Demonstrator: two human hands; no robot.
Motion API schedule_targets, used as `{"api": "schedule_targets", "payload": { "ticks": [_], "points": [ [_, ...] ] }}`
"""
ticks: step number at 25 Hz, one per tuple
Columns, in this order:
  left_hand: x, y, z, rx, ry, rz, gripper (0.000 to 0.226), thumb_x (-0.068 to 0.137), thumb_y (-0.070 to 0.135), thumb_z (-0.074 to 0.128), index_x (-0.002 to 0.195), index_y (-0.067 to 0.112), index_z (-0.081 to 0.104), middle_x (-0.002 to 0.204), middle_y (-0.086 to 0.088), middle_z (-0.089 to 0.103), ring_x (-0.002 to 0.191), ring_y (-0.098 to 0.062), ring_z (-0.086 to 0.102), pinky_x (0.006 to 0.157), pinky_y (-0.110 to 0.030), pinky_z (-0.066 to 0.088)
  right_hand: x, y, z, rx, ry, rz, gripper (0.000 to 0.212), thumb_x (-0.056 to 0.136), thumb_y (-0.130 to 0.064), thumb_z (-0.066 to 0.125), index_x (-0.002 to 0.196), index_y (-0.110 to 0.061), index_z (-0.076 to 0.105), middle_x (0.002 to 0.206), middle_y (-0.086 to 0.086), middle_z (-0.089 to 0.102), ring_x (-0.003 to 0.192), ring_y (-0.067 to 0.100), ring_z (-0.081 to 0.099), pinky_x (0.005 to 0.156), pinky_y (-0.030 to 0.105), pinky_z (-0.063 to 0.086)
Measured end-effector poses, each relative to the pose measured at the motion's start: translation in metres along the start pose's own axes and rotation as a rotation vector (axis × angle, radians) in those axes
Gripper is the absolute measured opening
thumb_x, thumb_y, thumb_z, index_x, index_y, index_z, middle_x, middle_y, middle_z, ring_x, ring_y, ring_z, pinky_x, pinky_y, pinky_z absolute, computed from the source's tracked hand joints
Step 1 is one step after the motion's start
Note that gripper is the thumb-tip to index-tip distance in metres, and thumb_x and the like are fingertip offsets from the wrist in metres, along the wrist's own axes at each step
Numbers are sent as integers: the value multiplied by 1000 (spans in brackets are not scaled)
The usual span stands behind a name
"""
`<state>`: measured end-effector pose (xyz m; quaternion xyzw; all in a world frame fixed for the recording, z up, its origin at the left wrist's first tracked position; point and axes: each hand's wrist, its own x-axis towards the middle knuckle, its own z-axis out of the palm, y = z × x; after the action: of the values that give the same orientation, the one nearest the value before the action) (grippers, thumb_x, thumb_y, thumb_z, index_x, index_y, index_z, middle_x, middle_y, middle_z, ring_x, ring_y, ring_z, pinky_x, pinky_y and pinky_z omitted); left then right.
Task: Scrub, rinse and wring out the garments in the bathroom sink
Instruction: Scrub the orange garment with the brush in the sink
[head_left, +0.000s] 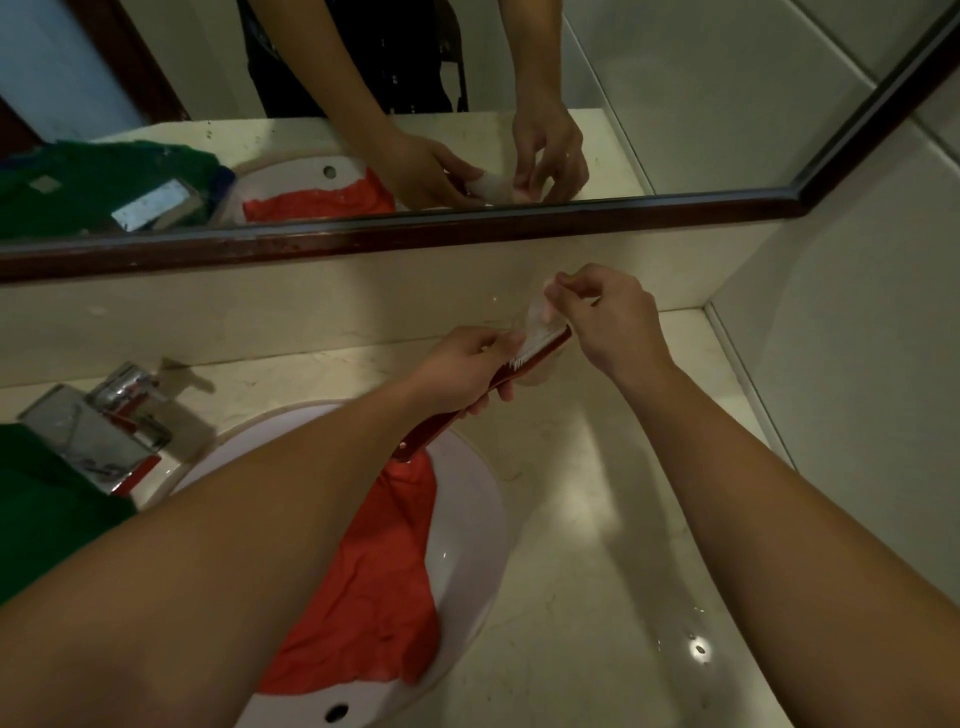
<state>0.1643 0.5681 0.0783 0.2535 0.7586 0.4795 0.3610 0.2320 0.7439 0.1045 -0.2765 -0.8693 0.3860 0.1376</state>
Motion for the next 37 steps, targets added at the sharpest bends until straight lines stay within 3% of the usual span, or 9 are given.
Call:
{"api": "schedule_targets", "payload": {
  "ticks": [2,13,18,21,26,29,32,34,37],
  "points": [
    [0,1,-2,-6,-2,-8,37,108,43,41,86,19,61,75,-15,69,43,-20,48,39,-23,37,-1,0,1,7,-6,8,31,98,-45,64,113,-20,74,111,-7,71,100,13,63,73,19,41],
    [2,-4,-9,15,18,-20,38,107,43,43,87,16,60,70,-9,69,42,-19,48,39,-24,37,1,3,4,0,-40,37,27,99,-45,63,106,-20,71,105,-6,70,94,11,60,64,8,35],
    [-1,-5,-4,-11,27,-15,41,108,42,40,83,15,59,66,-7,66,40,-19,46,39,-23,35,1,3,6,3,-60,50,28,99,-44,62,104,-18,70,103,-3,71,96,16,62,68,22,41],
    [-2,-9,-2,16,58,-14,38,108,44,40,84,20,59,65,-3,67,40,-19,47,40,-24,36,0,-2,4,-6,-62,59,26,100,-42,61,107,-18,70,106,-1,71,95,15,61,65,18,40],
    [-18,-25,0,11,69,-37,44,107,47,40,95,10,60,66,-2,67,40,-19,48,39,-24,37,-3,-16,-5,-89,-40,27,33,99,-39,63,126,-20,71,121,2,70,103,13,59,84,26,42],
    [-39,-40,-5,-12,113,-48,42,108,42,41,96,7,60,65,-1,67,38,-15,49,38,-23,38,-20,-18,-4,-368,79,-134,35,102,-35,57,132,-18,65,126,10,65,116,27,54,98,34,39],
    [-67,-66,-20,-94,170,-75,36,108,38,42,102,8,60,65,-1,70,48,-21,54,47,-28,43,-63,-30,31,-354,173,-377,25,101,-23,59,115,-6,70,104,19,68,97,40,60,90,48,49],
    [-89,-84,-28,-170,234,-117,30,108,35,44,109,8,55,66,-1,70,49,-18,57,49,-28,45,-101,-33,75,-194,28,-356,19,99,-19,62,106,-4,72,98,17,71,92,38,65,87,42,51],
    [-121,-112,-41,-239,340,-139,19,107,32,46,116,15,45,67,-3,68,46,-14,58,47,-25,47,-154,-42,139,56,-248,12,26,104,-36,56,113,-16,71,101,0,75,93,16,68,83,31,50]
  ]
}}
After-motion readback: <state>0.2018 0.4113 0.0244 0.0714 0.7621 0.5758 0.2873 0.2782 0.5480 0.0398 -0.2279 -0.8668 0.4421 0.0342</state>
